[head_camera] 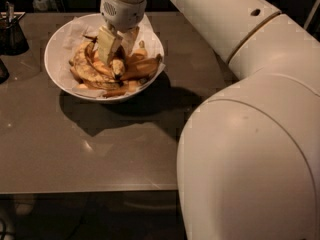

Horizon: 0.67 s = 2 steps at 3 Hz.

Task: Pick banana from white bowl

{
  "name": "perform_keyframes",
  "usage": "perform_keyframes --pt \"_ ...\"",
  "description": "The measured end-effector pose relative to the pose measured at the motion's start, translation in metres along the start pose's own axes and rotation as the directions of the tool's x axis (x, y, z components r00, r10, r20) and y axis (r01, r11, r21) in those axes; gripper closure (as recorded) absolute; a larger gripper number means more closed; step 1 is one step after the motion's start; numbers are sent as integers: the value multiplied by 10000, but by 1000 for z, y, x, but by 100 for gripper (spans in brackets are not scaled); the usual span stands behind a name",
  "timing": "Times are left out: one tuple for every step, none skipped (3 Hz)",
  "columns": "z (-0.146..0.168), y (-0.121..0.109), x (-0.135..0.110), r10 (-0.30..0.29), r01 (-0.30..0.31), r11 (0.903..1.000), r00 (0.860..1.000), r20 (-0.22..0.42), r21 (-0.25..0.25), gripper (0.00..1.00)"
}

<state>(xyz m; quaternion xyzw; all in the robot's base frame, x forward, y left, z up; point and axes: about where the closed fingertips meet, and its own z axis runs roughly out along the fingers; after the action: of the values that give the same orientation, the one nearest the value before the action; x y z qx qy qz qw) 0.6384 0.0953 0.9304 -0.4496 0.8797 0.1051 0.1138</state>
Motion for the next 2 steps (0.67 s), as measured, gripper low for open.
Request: perform_keyframes --pt "0 0 0 0 0 10000 10000 0 0 79" --pt "0 0 0 -4 4 10000 10000 5 3 99"
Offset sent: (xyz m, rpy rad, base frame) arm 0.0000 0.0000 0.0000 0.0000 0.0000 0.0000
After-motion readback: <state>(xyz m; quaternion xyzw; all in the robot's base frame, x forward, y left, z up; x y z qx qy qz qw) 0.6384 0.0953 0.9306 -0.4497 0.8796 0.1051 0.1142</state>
